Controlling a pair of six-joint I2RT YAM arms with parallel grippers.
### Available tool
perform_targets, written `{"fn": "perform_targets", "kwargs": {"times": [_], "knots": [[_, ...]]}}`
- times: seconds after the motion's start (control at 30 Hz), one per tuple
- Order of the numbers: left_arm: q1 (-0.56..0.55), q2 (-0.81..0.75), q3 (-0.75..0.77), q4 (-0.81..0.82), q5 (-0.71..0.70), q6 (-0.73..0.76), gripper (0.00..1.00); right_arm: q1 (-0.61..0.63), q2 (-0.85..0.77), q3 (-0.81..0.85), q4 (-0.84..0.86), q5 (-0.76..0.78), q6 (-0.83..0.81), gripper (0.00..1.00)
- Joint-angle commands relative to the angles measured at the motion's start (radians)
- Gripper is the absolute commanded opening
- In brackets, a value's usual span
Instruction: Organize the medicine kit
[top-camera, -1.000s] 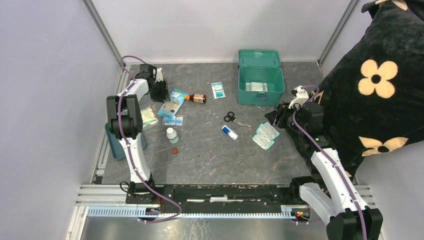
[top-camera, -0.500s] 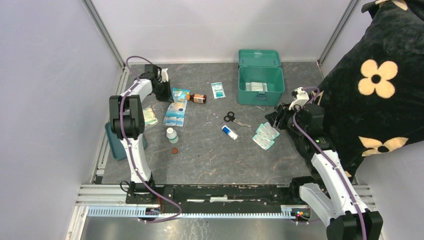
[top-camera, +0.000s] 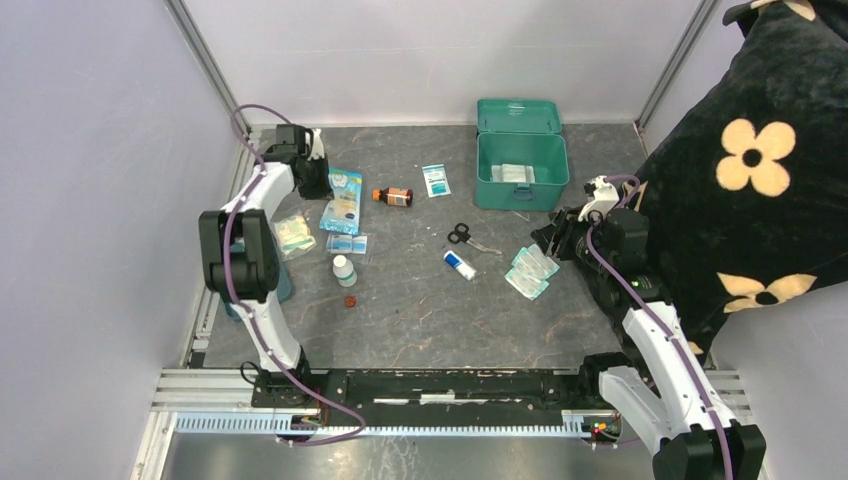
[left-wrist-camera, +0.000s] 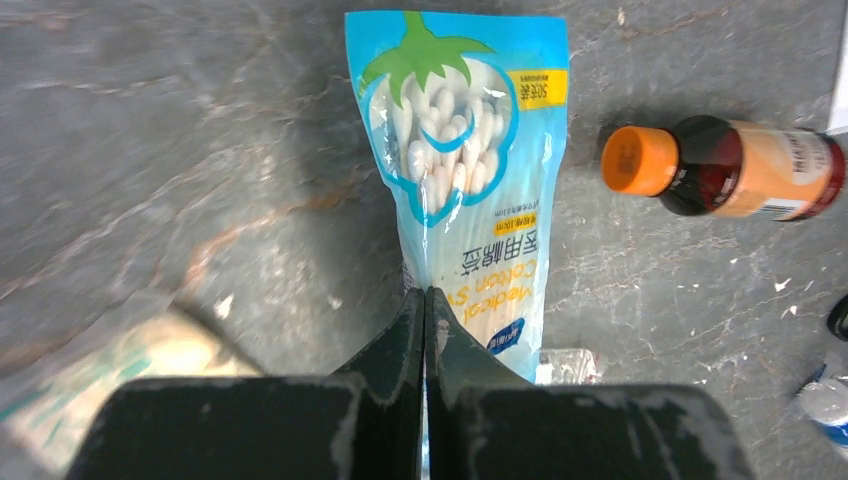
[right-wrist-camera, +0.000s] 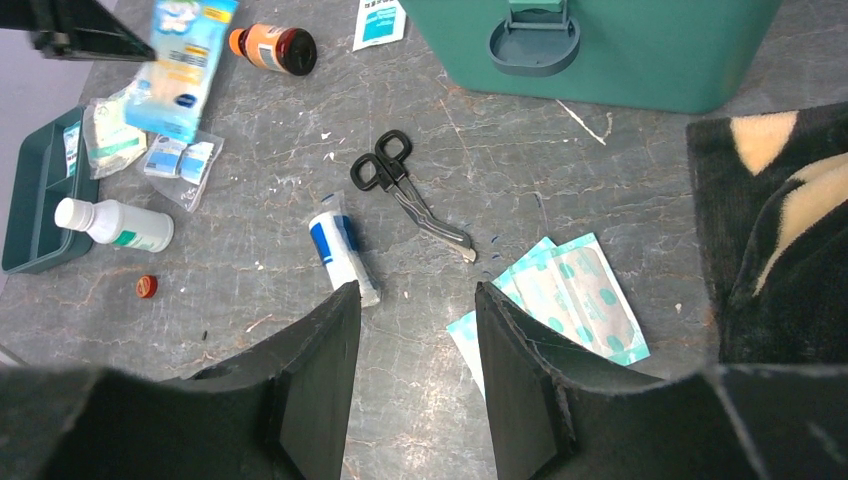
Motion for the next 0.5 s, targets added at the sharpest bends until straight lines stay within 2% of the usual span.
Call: {"fn": "perform_targets", "kwargs": {"times": [0.0, 0.23, 0.33, 0.47], "knots": [[-0.002, -0.193, -0.036, 0.09, -0.054, -0.074, 0.02, 0.001, -0.017, -0.003, 0.031, 0.019, 0.023, 0.52], [-0.002, -0.385, -0.14, 0.163, 0.055, -0.178, 0.02, 0.01, 0.001, -0.012, 0.143, -0.083, 0.154, 0.57], [-0.087, -0.471, -0.203, 0.2, 0.085, -0.229, 0.02, 0.061, 0.029, -0.013, 0.231, -0.097, 0.223, 0.57], [-0.295, -0.585, -0.307, 0.262, 0.024, -0.312, 0.02, 0.219, 0.093, 0.011, 0.334, -0.051, 0.27, 0.6]]}}
